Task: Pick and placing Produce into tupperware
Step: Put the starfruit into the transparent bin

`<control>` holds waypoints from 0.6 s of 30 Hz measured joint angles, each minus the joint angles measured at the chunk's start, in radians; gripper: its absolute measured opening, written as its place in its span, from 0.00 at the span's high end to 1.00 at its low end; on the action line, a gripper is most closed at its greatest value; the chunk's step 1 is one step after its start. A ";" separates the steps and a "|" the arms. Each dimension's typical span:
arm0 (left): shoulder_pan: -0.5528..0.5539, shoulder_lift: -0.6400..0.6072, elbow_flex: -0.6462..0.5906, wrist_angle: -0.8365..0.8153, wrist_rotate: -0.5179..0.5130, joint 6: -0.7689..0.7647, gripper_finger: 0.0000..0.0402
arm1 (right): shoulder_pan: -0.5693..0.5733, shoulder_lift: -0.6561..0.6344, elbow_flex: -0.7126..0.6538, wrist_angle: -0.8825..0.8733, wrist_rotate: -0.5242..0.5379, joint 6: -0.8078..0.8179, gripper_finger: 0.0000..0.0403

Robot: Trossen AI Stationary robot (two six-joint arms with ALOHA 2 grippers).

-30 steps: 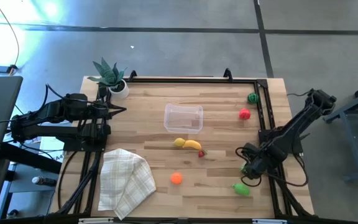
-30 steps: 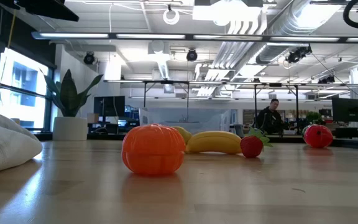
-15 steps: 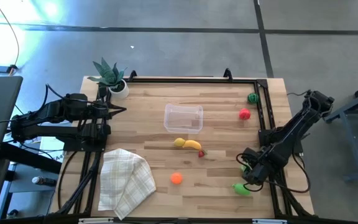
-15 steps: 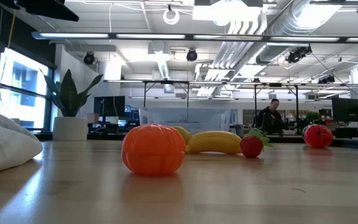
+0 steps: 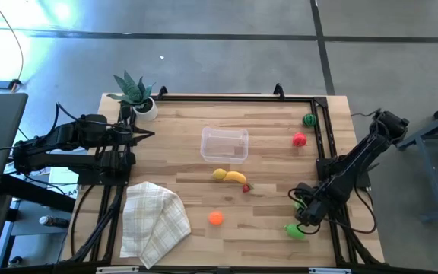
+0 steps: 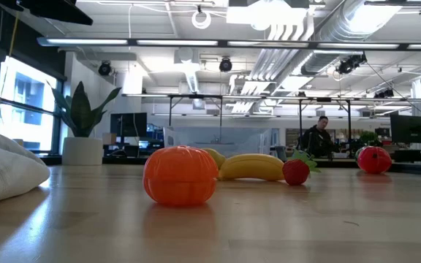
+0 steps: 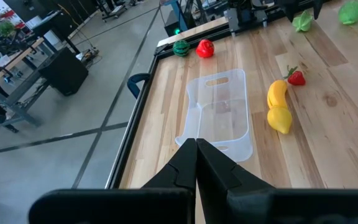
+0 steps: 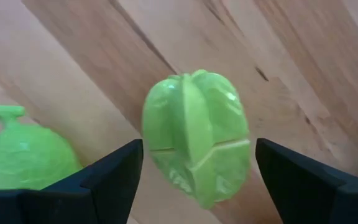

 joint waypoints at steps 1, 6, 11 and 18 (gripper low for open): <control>0.000 0.000 0.000 0.000 0.000 0.000 1.00 | 0.000 0.000 0.000 -0.008 0.000 0.000 0.25; 0.000 0.000 0.000 0.000 0.000 0.000 1.00 | 0.000 0.000 0.000 -0.025 0.000 -0.004 0.25; 0.000 0.000 0.000 0.000 0.000 0.000 1.00 | 0.000 0.000 0.000 -0.038 0.000 -0.011 0.25; 0.000 0.000 0.000 0.000 0.000 0.000 1.00 | -0.001 0.001 -0.058 0.062 0.000 -0.010 0.25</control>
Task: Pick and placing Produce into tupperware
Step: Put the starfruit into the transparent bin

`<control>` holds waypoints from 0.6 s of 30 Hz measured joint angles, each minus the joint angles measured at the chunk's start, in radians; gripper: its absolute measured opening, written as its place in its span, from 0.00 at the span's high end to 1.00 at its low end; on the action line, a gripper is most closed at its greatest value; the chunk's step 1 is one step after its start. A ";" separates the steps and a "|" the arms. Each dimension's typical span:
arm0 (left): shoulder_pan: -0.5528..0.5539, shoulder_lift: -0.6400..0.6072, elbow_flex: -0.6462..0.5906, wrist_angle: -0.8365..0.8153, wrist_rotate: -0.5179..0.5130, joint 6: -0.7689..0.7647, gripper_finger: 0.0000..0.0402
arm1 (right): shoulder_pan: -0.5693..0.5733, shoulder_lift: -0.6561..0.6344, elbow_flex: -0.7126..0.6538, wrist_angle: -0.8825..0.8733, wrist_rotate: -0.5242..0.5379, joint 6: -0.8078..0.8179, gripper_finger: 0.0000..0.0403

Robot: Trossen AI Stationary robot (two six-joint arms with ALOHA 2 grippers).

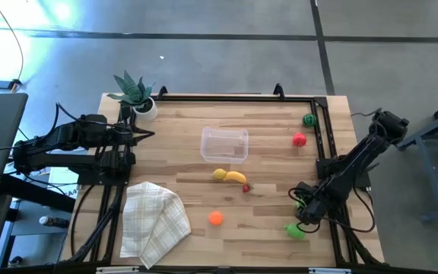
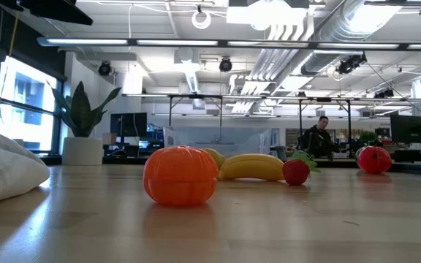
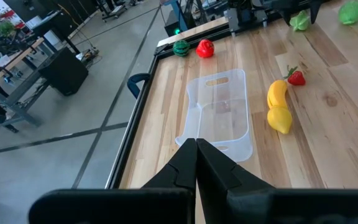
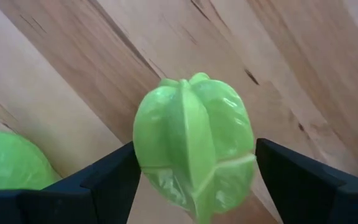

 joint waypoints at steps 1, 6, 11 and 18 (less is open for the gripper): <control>0.000 0.000 0.000 0.000 0.000 0.000 1.00 | -0.001 0.000 -0.005 0.011 0.000 0.003 0.25; 0.000 0.000 0.000 0.000 0.000 0.000 1.00 | -0.001 0.000 -0.007 0.017 0.002 0.002 0.25; 0.000 0.000 0.000 0.000 0.000 0.000 1.00 | -0.001 0.000 -0.007 0.003 0.007 -0.009 0.25; 0.000 0.000 0.000 0.000 0.000 0.000 1.00 | -0.001 0.000 -0.007 -0.005 0.018 -0.021 0.27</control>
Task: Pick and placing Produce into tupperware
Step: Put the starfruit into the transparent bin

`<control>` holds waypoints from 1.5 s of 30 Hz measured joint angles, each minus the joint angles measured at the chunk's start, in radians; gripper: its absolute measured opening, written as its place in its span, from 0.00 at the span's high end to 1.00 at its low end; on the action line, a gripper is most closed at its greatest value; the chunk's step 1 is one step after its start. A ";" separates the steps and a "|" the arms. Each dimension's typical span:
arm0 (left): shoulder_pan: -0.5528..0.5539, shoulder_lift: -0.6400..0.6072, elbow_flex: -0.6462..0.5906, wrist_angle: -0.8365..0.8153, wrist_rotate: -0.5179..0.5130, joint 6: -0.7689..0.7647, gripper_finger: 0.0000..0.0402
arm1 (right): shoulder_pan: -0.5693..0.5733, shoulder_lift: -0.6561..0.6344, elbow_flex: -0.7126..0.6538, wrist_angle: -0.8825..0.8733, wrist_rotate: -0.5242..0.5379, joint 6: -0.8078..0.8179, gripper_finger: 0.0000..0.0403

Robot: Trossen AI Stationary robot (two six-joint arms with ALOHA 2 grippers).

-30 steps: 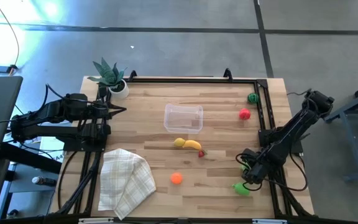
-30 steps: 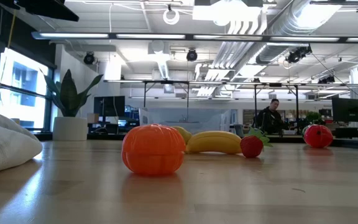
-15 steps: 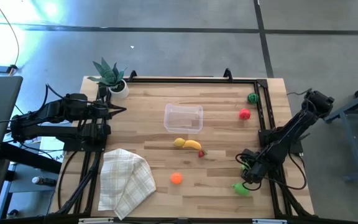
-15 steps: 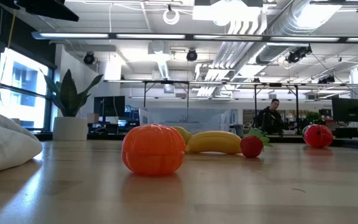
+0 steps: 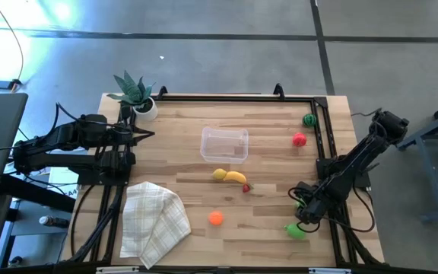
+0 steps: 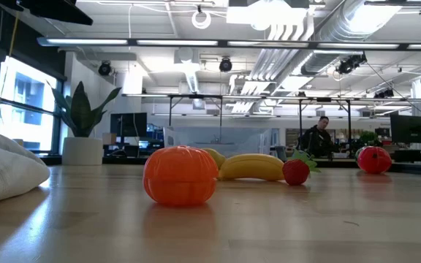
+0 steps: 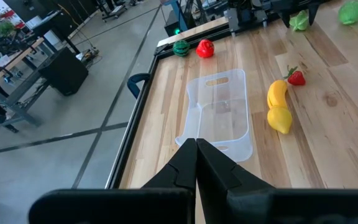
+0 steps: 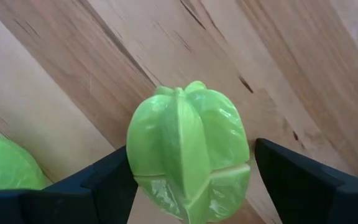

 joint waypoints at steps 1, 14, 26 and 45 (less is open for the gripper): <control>0.000 0.000 0.000 0.000 0.000 0.000 1.00 | 0.000 0.000 0.000 0.000 0.000 -0.005 0.28; 0.000 0.000 0.000 0.000 0.000 0.000 1.00 | 0.000 0.000 0.000 0.000 0.009 0.002 0.43; 0.000 0.000 0.000 0.000 0.000 0.000 1.00 | 0.000 0.000 0.000 0.011 0.009 0.016 0.48; 0.000 0.000 0.000 0.000 0.000 0.000 1.00 | -0.013 -0.201 0.213 -0.169 0.210 -0.067 0.49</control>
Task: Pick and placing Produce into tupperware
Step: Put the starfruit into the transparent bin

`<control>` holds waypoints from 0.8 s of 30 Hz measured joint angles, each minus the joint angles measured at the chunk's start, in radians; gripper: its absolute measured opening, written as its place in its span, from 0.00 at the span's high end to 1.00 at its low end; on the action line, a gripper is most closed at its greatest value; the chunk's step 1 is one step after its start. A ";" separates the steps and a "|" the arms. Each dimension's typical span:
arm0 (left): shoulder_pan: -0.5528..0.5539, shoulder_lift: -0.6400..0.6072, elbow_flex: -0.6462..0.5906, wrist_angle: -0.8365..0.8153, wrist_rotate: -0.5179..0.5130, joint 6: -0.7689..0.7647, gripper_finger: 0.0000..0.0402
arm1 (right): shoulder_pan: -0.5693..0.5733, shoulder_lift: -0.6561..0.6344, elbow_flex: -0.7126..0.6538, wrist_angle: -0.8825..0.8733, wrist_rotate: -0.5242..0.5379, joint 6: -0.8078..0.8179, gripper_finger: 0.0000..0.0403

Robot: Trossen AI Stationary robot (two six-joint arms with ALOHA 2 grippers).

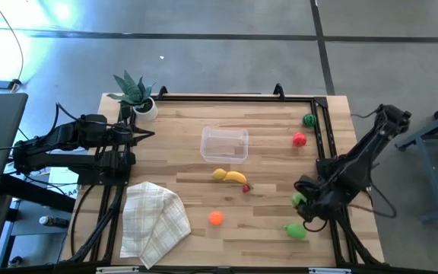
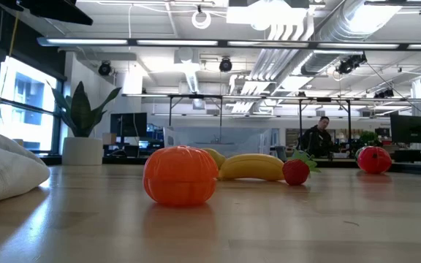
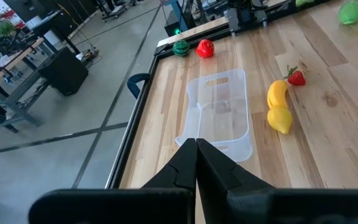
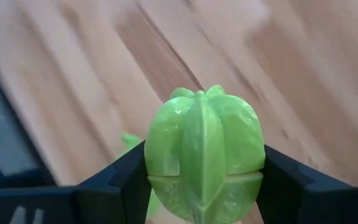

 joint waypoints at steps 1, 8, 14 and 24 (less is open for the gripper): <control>0.000 0.000 0.000 0.000 0.000 0.000 1.00 | -0.010 -0.013 0.031 -0.016 0.037 -0.026 0.49; 0.000 0.000 0.000 0.000 0.000 0.000 1.00 | -0.166 -0.030 0.292 -0.031 0.251 -0.412 0.49; 0.000 0.000 0.000 0.000 0.000 0.000 1.00 | -0.414 0.048 0.535 0.011 0.225 -0.821 0.49; 0.000 0.000 0.000 0.000 0.000 0.000 1.00 | -0.826 0.385 0.914 0.017 -0.073 -1.226 0.49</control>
